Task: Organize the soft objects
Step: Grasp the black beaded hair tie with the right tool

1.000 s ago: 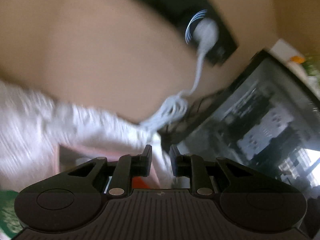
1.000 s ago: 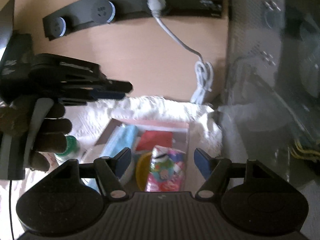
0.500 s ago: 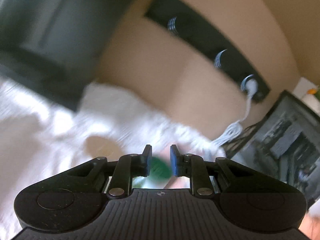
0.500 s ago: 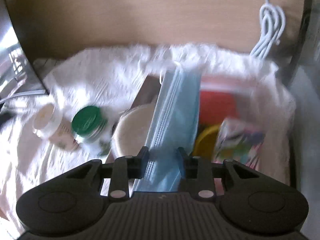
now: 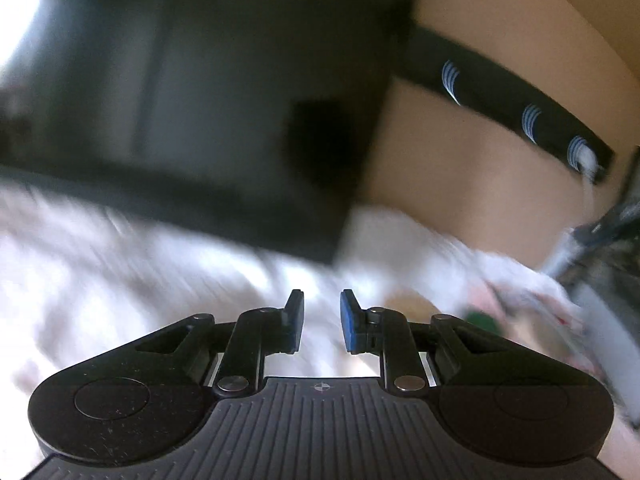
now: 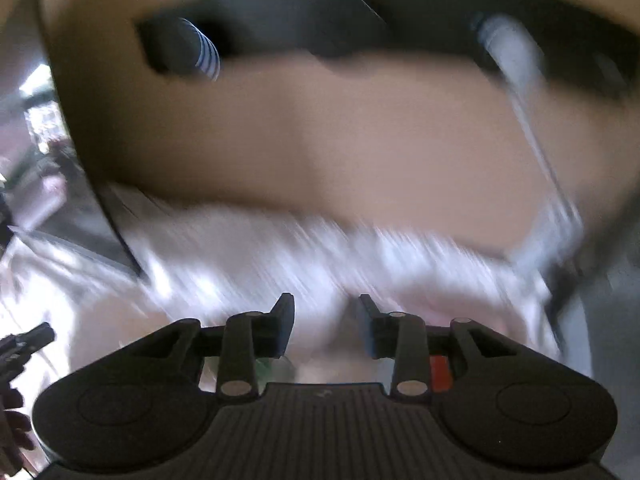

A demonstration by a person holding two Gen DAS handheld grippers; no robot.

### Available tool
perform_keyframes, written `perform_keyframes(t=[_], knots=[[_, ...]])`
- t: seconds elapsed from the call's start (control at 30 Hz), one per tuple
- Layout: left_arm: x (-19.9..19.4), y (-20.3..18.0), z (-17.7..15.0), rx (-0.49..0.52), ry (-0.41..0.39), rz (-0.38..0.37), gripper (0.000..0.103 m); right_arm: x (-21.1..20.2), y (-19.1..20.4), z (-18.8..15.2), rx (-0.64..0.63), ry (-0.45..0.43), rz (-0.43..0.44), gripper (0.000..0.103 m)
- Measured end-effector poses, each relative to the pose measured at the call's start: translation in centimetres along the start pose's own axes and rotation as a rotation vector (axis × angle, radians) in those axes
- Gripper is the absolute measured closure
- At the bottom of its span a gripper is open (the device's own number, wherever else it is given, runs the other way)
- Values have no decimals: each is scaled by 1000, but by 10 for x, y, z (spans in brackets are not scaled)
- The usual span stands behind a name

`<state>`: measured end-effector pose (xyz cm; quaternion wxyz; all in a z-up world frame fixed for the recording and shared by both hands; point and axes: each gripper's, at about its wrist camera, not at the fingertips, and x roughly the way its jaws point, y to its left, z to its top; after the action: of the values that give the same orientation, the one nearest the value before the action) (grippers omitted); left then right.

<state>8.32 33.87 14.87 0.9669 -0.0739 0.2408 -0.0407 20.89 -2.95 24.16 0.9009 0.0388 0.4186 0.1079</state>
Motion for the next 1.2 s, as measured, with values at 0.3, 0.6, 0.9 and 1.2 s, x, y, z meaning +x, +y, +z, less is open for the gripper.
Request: perform_keyframes(t=[0.3, 0.6, 0.9, 1.2], knots=[[91, 28, 6, 48, 222, -154, 81, 125, 69, 45, 136, 339, 226, 67], [126, 29, -47, -139, 342, -152, 81, 271, 75, -1, 124, 667, 153, 67], [79, 18, -62, -163, 281, -149, 81, 300, 114, -9, -28, 746, 80, 75], [22, 35, -75, -224, 260, -87, 81, 218, 112, 19, -34, 520, 57, 89]])
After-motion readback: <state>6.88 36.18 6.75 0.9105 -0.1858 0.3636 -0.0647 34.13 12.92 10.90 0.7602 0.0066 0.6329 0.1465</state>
